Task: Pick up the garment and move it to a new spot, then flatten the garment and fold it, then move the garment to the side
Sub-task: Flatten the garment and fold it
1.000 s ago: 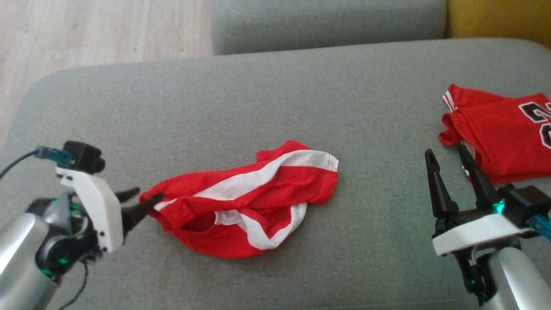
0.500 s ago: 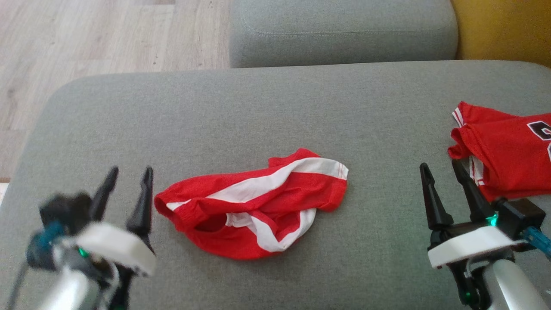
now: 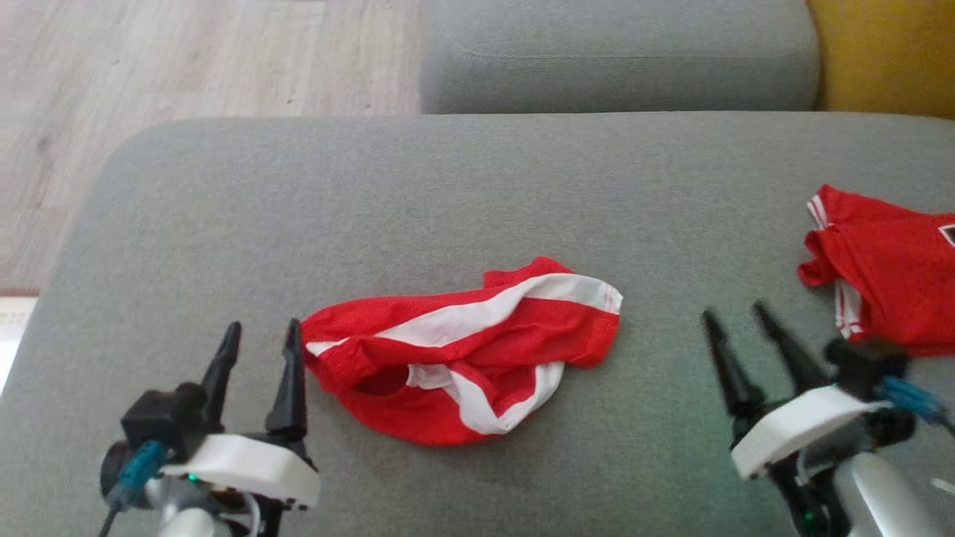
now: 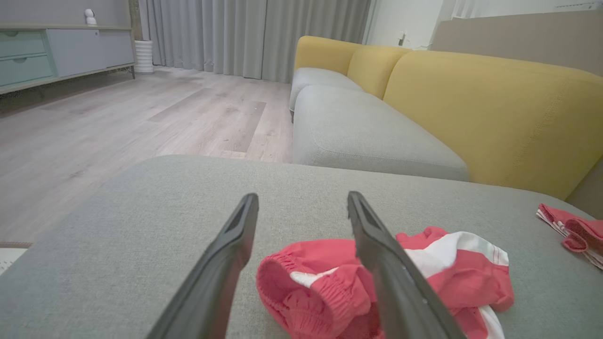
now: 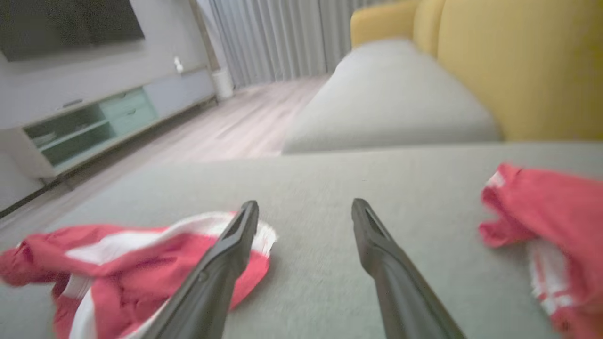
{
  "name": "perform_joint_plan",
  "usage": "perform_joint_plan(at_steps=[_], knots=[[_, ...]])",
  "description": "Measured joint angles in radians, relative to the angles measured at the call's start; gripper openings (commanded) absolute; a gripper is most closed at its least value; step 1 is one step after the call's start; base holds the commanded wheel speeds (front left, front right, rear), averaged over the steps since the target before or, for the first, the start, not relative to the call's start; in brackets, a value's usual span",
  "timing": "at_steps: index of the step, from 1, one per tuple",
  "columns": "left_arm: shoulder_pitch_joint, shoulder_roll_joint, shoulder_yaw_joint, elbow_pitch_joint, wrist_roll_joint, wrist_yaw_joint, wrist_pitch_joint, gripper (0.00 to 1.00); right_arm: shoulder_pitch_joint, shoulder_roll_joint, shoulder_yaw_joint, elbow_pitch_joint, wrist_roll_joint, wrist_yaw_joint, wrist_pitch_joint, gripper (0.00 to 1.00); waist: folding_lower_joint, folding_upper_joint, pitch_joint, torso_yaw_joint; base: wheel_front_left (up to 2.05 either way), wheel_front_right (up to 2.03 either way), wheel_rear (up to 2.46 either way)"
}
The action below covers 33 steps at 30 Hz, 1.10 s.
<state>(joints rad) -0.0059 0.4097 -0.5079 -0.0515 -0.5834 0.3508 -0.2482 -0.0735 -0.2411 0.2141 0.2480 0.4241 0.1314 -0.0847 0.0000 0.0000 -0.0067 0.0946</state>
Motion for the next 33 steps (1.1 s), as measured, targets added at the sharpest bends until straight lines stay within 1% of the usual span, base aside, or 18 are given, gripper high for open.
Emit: perform_joint_plan(at_steps=[2,6,7,9,11,12,15,17,22,24,25,26,27,28,29,33], knots=[[-0.005,-0.016,-0.007,0.012,0.003,-0.017,0.000,1.00,-0.012,-0.017,0.044,0.044,0.051,0.000,0.106,1.00,0.0000,0.0000,0.007,0.017,0.00,0.00,0.00],[-0.027,-0.042,-0.016,0.041,0.004,-0.033,0.000,1.00,-0.101,-0.048,0.075,0.111,0.184,0.000,0.281,1.00,0.0000,0.0000,0.022,0.061,0.00,0.00,0.00],[-0.031,-0.049,-0.019,0.055,0.009,-0.036,0.000,1.00,-0.163,-0.051,0.072,0.146,0.289,0.000,0.378,1.00,0.0000,0.0000,0.030,0.084,0.00,0.00,0.00],[-0.034,-0.055,-0.022,0.064,0.010,-0.044,-0.001,1.00,-0.208,-0.055,0.078,0.186,0.371,0.000,0.477,1.00,0.0000,0.0000,0.039,0.106,0.00,0.00,0.00],[-0.042,-0.064,-0.024,0.077,0.010,-0.053,-0.001,1.00,-0.238,-0.053,0.066,0.224,0.444,0.000,0.533,1.00,0.0000,0.0000,0.048,0.126,0.00,0.00,0.00],[-0.042,-0.064,-0.024,0.077,0.010,-0.053,-0.001,1.00,-0.238,-0.053,0.066,0.224,0.444,0.000,0.533,1.00,0.0000,0.0000,0.048,0.126,0.00,0.00,0.00],[-0.051,-0.075,-0.029,0.090,0.010,-0.062,-0.001,1.00,-0.269,-0.058,0.041,0.311,0.498,0.000,0.626,1.00,0.0000,0.0000,0.061,0.155,0.00,0.00,0.00],[-0.061,-0.077,-0.028,0.097,0.016,-0.070,-0.001,1.00,-0.276,-0.058,0.035,0.347,0.514,0.000,0.652,1.00,0.0000,0.0000,0.071,0.173,0.00,0.00,0.00],[-0.071,-0.091,-0.027,0.117,0.019,-0.071,-0.001,1.00,-0.317,-0.057,0.028,0.387,0.545,0.000,0.646,1.00,0.0000,0.0000,0.096,0.210,0.00,0.00,0.00],[-0.071,-0.093,-0.026,0.118,0.019,-0.079,-0.001,1.00,-0.325,-0.057,0.029,0.401,0.549,0.000,0.632,1.00,0.0000,0.0000,0.102,0.216,0.00,0.00,0.00],[-0.072,-0.094,-0.026,0.119,0.020,-0.079,-0.001,1.00,-0.326,-0.057,0.029,0.405,0.556,0.000,0.624,0.98,0.0000,0.0000,0.105,0.217,0.00,0.00,0.00],[-0.075,-0.095,-0.026,0.121,0.022,-0.079,-0.001,1.00,-0.327,-0.057,0.029,0.412,0.562,0.000,0.621,0.84,0.0000,0.0000,0.107,0.219,0.00,0.00,0.00],[-0.079,-0.095,-0.026,0.122,0.027,-0.079,-0.001,1.00,-0.327,-0.057,0.032,0.416,0.565,0.000,0.619,0.51,0.0000,0.0000,0.110,0.220,0.00,0.00,0.00],[-0.082,-0.095,-0.026,0.122,0.028,-0.080,-0.001,1.00,-0.328,-0.056,0.034,0.418,0.572,0.000,0.615,0.14,0.0000,0.0000,0.112,0.220,0.00,0.00,0.00],[-0.085,-0.095,-0.025,0.122,0.028,-0.080,-0.001,1.00,-0.328,-0.056,0.035,0.418,0.584,0.000,0.611,0.00,0.0000,0.0000,0.114,0.220,0.00,0.00,0.00],[-0.085,-0.095,-0.021,0.125,0.028,-0.079,-0.001,1.00,-0.346,-0.059,0.068,0.397,0.606,0.000,0.593,0.00,0.0000,0.0000,0.111,0.206,0.00,0.00,0.00]])
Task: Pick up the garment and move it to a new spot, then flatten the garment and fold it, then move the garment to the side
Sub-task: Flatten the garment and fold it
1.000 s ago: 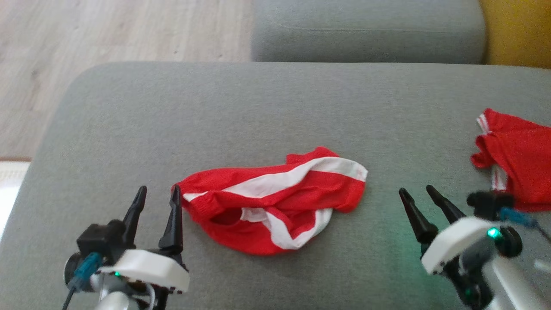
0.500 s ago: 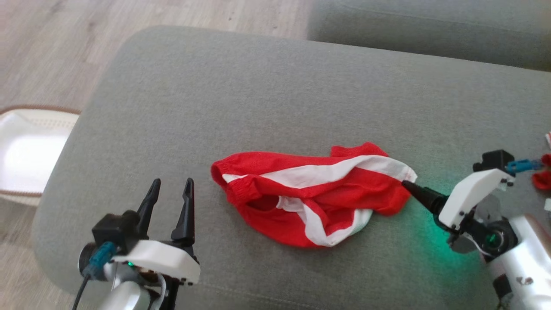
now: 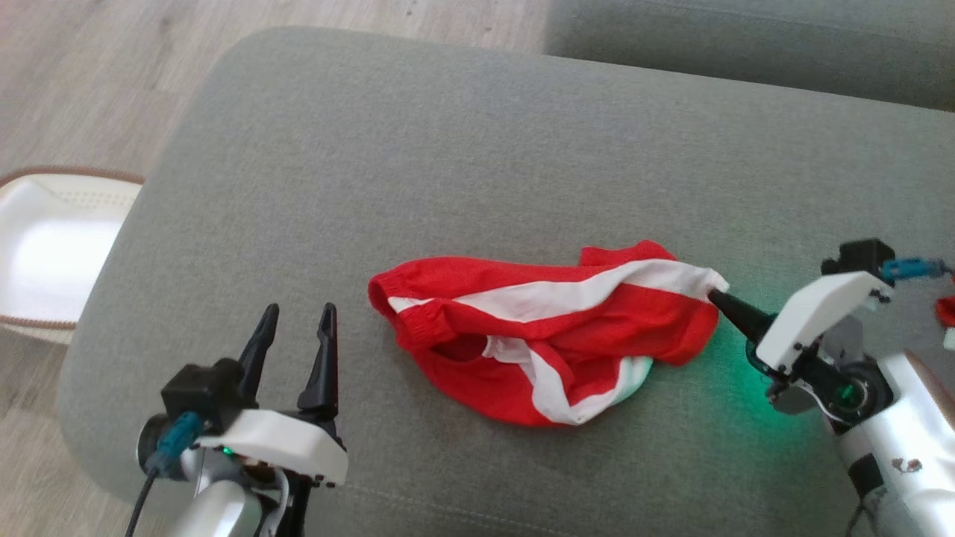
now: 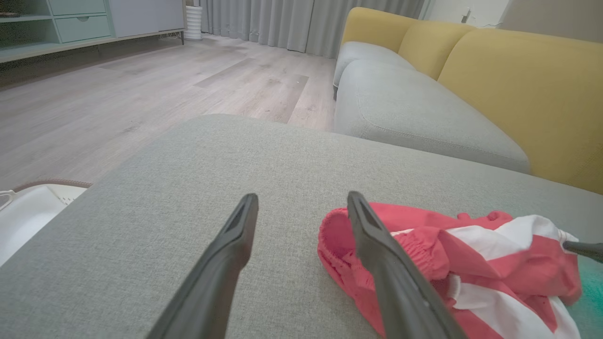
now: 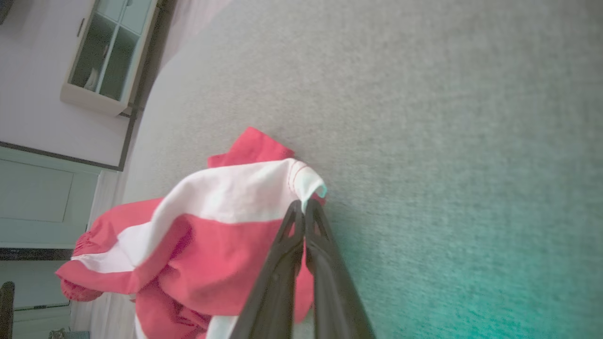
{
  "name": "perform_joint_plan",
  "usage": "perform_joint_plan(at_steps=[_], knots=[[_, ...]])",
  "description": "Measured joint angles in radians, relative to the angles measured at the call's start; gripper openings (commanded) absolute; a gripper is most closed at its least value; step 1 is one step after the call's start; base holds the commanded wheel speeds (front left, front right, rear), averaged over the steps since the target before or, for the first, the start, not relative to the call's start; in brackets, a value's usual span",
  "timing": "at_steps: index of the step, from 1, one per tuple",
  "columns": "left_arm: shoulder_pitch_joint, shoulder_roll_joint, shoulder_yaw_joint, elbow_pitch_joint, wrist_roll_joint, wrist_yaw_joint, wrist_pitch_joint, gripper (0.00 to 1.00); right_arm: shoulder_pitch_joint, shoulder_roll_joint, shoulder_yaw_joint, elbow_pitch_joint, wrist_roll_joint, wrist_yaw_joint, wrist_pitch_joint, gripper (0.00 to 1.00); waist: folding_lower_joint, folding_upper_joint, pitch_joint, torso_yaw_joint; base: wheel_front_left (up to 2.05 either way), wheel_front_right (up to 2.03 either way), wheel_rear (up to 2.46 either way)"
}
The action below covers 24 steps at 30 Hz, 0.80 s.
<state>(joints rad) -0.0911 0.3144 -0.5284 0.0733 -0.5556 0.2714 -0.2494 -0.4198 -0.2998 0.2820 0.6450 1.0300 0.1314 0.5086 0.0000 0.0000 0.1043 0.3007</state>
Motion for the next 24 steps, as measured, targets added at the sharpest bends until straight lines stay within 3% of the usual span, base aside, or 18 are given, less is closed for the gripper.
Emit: perform_joint_plan(at_steps=[5,15,20,24], knots=[[0.004,0.001,0.018,0.011,-0.001,0.002,0.000,1.00,0.002,-0.049,0.087,-0.107,0.019,0.000,0.008,0.00,0.0000,0.0000,-0.020,-0.038,0.00,0.00,0.00],[0.039,0.034,0.059,-0.008,-0.011,0.021,0.000,1.00,0.063,-0.242,0.261,-0.349,0.038,0.000,0.079,0.00,0.0000,0.0000,-0.065,-0.162,0.00,0.00,0.00],[0.049,0.058,0.063,-0.030,-0.012,0.029,0.001,1.00,0.117,-0.319,0.319,-0.379,0.018,0.000,0.072,0.00,0.0000,0.0000,-0.071,-0.203,0.00,0.00,0.00],[0.048,0.059,0.061,-0.041,-0.012,0.030,0.004,1.00,0.124,-0.348,0.349,-0.361,-0.042,0.000,0.007,0.00,0.0000,0.0000,-0.062,-0.213,0.00,0.00,0.00]])
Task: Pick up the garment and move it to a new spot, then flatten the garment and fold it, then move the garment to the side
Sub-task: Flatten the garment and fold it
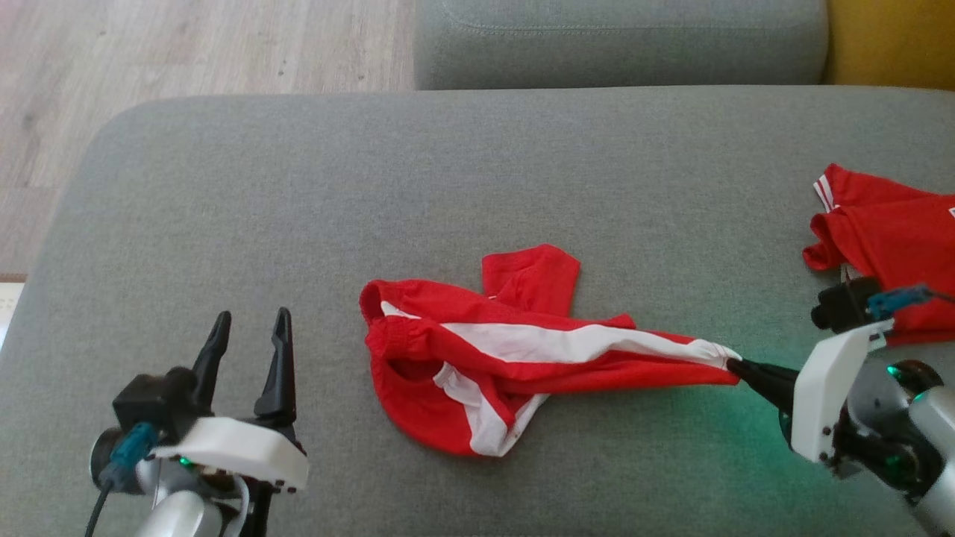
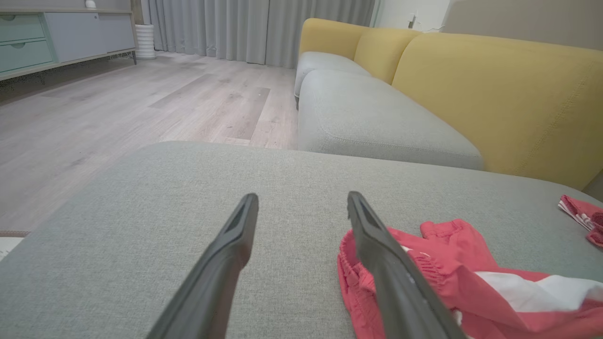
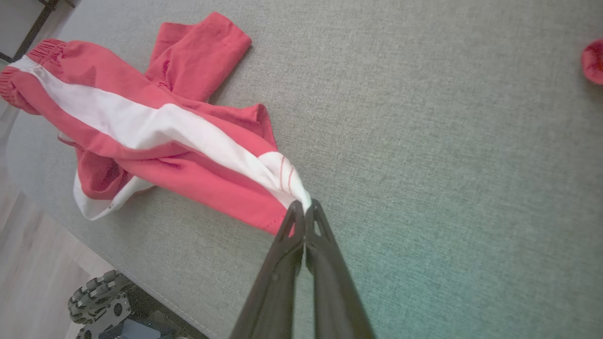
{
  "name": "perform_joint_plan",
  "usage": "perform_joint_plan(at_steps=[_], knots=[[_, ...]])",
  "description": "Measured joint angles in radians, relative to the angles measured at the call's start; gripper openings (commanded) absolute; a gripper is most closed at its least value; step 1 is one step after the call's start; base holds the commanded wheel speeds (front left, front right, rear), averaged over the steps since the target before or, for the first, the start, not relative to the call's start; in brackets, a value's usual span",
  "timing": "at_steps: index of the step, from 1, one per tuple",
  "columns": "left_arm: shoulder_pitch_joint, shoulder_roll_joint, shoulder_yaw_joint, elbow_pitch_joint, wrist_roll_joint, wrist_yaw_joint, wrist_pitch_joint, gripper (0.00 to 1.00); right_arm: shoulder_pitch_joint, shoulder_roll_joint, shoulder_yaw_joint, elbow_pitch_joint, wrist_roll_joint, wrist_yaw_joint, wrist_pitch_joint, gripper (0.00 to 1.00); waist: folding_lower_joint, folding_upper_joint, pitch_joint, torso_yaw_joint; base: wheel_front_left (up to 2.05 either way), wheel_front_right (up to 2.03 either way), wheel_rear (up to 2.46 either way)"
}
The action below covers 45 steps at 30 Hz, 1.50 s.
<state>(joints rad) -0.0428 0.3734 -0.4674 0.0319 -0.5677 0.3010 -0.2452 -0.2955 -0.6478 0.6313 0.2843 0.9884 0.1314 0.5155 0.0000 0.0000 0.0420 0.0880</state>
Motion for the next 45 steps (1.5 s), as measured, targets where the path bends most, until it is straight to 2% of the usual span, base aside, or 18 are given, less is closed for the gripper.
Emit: perform_joint_plan(at_steps=[2,4,9,14,19,26,30,35,39,45], knots=[[0.000,0.000,-0.001,0.000,0.000,0.000,0.007,1.00,0.000,0.007,0.015,0.022,-0.005,0.000,-0.026,0.00,0.0000,0.0000,0.004,-0.001,0.00,0.00,0.00],[-0.001,0.000,-0.002,0.000,0.000,0.000,0.007,1.00,0.000,0.020,0.021,0.050,-0.007,0.000,-0.053,1.00,0.0000,0.0000,0.006,-0.002,0.00,0.00,0.00],[-0.001,0.000,-0.007,0.001,0.000,0.000,0.016,1.00,-0.001,0.043,0.042,0.106,-0.049,0.000,-0.121,1.00,0.0000,0.0000,-0.005,-0.003,0.00,0.00,0.00],[-0.001,0.006,-0.006,0.000,0.000,0.000,0.016,1.00,-0.003,0.043,-0.002,0.088,-0.073,0.000,-0.228,1.00,0.0000,0.0000,-0.025,-0.009,0.00,0.00,0.00],[0.001,0.028,0.003,-0.033,0.000,0.014,0.016,1.00,-0.003,0.058,-0.134,0.028,-0.144,0.000,-0.443,1.00,0.0000,0.0000,-0.051,-0.028,0.00,0.00,0.00],[0.005,0.039,0.037,-0.084,0.000,0.042,0.012,1.00,0.071,0.225,-0.416,-0.023,-0.301,0.000,-0.693,1.00,0.0000,0.0000,-0.066,-0.069,0.00,0.00,0.00],[0.040,0.033,0.058,-0.097,0.013,0.042,0.004,1.00,0.190,0.311,-0.519,-0.070,-0.468,0.000,-0.739,1.00,0.0000,0.0000,-0.067,-0.090,0.00,0.00,0.00],[0.100,0.002,0.072,-0.110,0.046,0.043,-0.004,1.00,0.317,0.423,-0.575,-0.124,-0.631,0.000,-0.755,1.00,0.0000,0.0000,-0.067,-0.106,0.00,0.00,0.00],[0.128,-0.031,0.099,-0.123,0.085,0.037,-0.004,1.00,0.352,0.461,-0.592,-0.127,-0.677,0.000,-0.754,1.00,0.0000,0.0000,-0.064,-0.110,0.00,0.00,0.00],[0.137,-0.061,0.126,-0.116,0.114,-0.003,-0.004,1.00,0.348,0.478,-0.600,-0.129,-0.691,0.000,-0.743,1.00,0.0000,0.0000,-0.065,-0.103,0.00,0.00,0.00]])
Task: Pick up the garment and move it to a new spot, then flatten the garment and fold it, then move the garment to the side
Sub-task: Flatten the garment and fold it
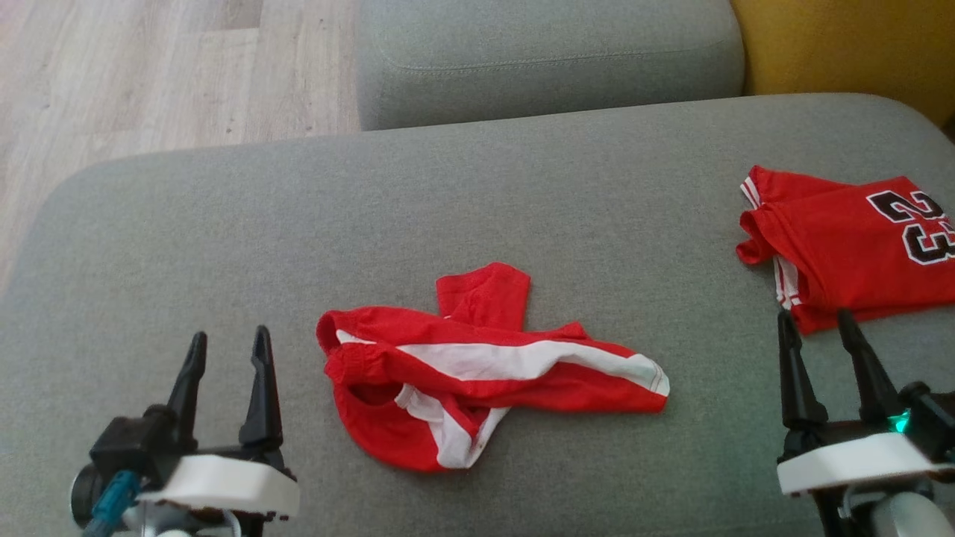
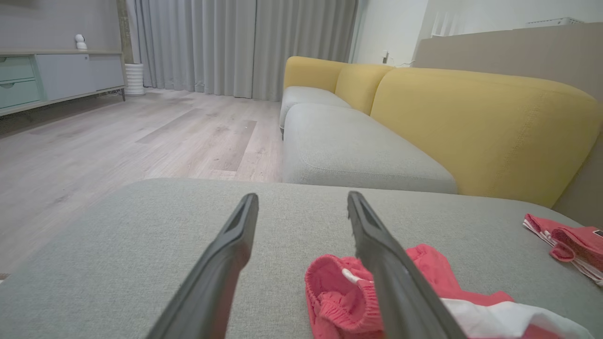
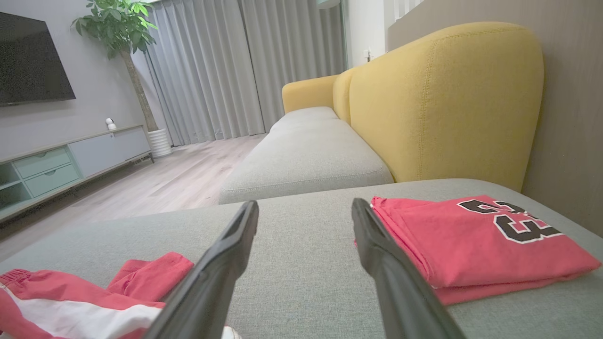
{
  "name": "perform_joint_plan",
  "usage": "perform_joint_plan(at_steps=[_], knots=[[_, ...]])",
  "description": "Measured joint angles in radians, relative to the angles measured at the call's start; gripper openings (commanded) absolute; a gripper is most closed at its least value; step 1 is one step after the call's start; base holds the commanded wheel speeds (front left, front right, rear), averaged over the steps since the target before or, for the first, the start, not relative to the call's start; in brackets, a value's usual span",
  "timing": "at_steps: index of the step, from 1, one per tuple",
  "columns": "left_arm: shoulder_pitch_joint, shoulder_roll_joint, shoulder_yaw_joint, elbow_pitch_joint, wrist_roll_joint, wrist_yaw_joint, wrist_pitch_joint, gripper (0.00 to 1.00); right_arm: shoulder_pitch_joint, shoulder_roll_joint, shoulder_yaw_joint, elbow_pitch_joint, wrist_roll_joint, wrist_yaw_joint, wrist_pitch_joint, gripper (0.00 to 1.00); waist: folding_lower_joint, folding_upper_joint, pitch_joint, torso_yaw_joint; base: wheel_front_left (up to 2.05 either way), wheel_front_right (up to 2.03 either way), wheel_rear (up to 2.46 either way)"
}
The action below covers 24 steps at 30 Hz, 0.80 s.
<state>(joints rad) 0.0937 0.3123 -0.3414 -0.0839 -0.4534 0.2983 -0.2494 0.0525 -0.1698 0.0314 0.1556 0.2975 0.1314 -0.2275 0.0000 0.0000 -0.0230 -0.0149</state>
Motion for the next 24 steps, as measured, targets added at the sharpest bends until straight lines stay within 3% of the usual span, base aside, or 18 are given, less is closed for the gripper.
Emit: perform_joint_plan(at_steps=[15,18,24], knots=[[-0.006,-0.024,0.037,0.044,0.005,-0.056,0.016,1.00,-0.001,-0.001,-0.002,-0.020,-0.008,0.000,0.022,1.00,0.0000,0.0000,-0.001,0.006,0.00,0.00,0.00],[-0.059,-0.011,0.035,0.047,-0.062,-0.098,0.149,1.00,-0.007,-0.010,0.025,-0.019,0.022,0.000,0.101,1.00,0.0000,0.0000,0.004,0.010,0.00,0.00,0.00],[-0.275,0.040,0.054,0.102,-0.254,-0.129,0.567,1.00,-0.094,-0.051,0.101,0.055,0.222,0.000,0.485,1.00,0.0000,0.0000,0.022,0.008,0.00,0.00,0.00]])
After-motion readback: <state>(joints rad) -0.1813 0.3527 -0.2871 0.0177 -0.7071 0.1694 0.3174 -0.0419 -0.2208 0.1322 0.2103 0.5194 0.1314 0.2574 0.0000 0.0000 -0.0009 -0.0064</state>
